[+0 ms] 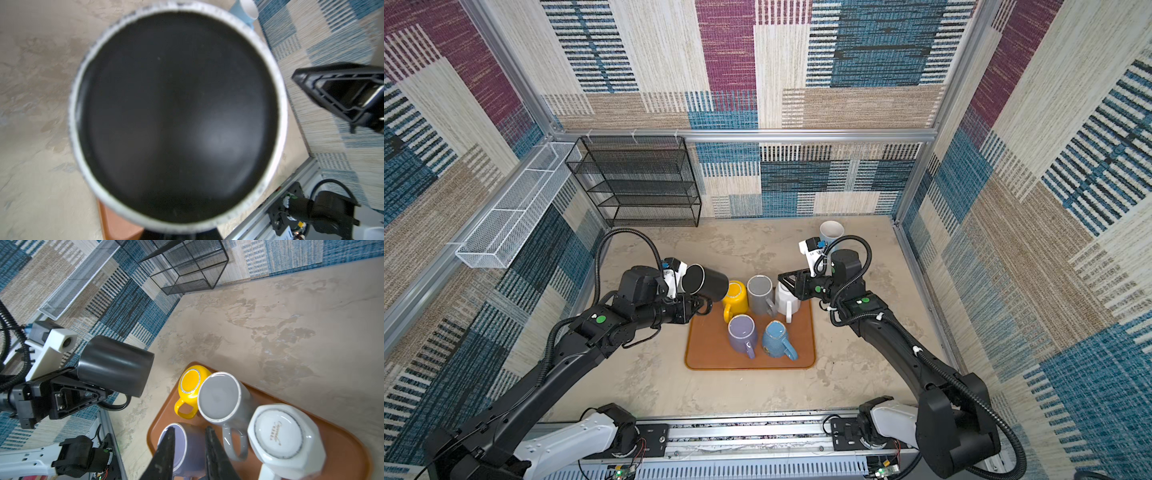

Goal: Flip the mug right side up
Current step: 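Lift and tilt the black mug toward the right gripper, which approaches it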

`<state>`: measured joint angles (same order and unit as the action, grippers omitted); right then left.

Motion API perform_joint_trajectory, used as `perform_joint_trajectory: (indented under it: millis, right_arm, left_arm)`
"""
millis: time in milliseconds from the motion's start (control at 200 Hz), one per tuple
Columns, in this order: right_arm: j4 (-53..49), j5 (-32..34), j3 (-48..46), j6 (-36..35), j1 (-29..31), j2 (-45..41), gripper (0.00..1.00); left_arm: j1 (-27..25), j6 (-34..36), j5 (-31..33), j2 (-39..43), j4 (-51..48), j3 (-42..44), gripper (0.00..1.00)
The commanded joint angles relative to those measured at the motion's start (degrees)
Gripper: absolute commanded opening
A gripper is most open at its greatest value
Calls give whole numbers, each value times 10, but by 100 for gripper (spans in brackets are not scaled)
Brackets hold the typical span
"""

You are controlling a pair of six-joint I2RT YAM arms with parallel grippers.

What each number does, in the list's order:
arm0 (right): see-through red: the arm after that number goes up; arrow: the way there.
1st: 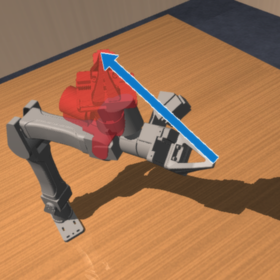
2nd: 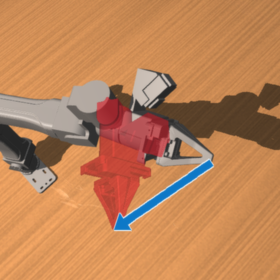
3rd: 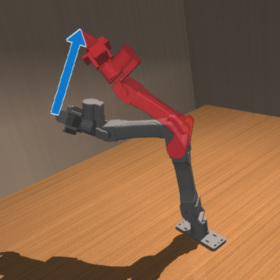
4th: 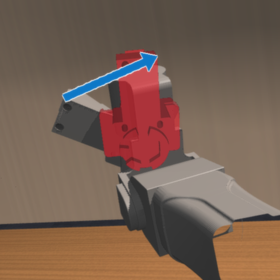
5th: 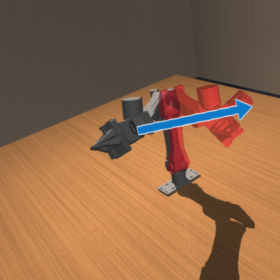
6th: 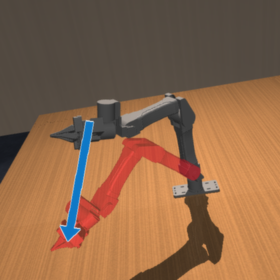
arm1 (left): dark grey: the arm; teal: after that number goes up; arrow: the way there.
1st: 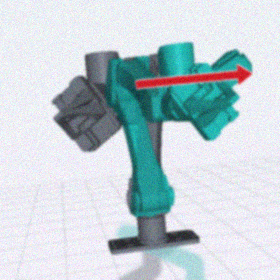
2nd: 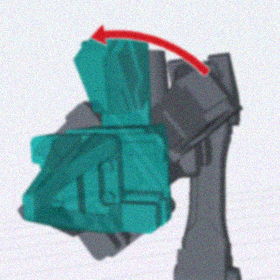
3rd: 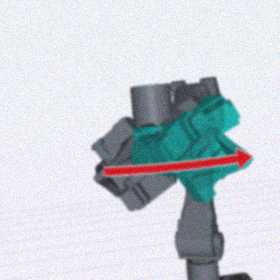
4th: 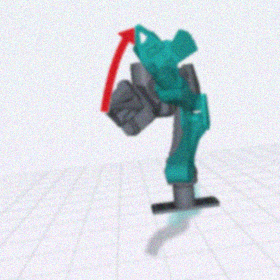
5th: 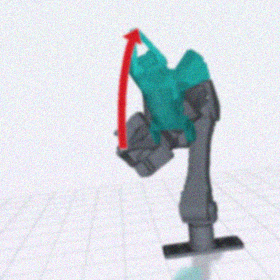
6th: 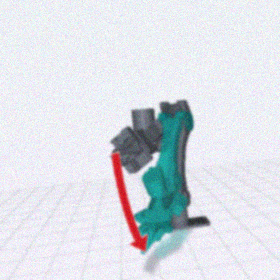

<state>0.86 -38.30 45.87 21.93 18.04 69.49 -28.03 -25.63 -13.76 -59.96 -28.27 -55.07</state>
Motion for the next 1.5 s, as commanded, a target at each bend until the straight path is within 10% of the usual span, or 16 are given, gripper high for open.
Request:
perform_joint_trajectory:
  millis: [0, 942, 1498]
  right_arm:
    - [73, -39, -7, 42, 9, -3, 28]
    - [362, -104, 15, 205, 87, 55, 24]
    - [359, -127, 70, 208, 88, 60, 56]
  left_arm:
    - [7, -13, -56, -1, 126, -16, 0]
    - [35, -123, -223, -59, 501, -12, 0]
    - [35, -229, -286, -88, 728, 39, 0]
